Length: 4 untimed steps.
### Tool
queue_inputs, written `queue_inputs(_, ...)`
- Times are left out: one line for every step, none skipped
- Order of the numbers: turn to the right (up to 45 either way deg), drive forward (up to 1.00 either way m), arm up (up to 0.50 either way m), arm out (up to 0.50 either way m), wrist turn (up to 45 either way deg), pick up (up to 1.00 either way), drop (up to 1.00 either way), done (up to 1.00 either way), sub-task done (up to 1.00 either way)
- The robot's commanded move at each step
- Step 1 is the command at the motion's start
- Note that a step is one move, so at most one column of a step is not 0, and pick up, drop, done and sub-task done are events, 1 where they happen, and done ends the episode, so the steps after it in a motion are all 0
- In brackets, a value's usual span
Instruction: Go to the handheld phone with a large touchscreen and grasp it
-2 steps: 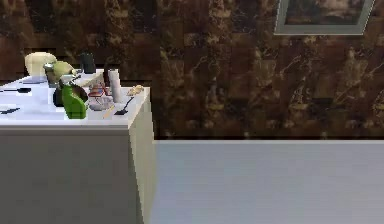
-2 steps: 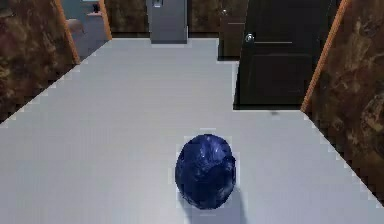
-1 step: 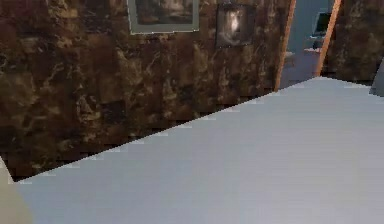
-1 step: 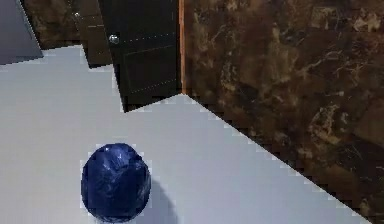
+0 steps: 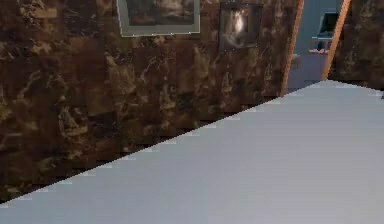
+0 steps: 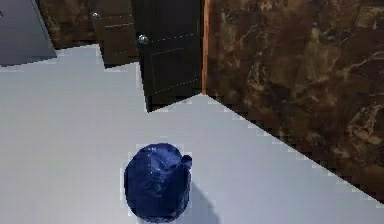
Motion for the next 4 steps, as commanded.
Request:
queue_inputs(9.0,0.0,0.0,0.0,0.0,0.0,0.0,0.0,0.0)
queue_inputs(0.0,0.5,0.0,0.0,0.0,0.0,0.0,0.0,0.0)
queue_inputs(45.0,0.0,0.0,0.0,0.0,0.0,0.0,0.0,0.0)
queue_inputs(0.0,1.0,0.0,0.0,0.0,0.0,0.0,0.0,0.0)
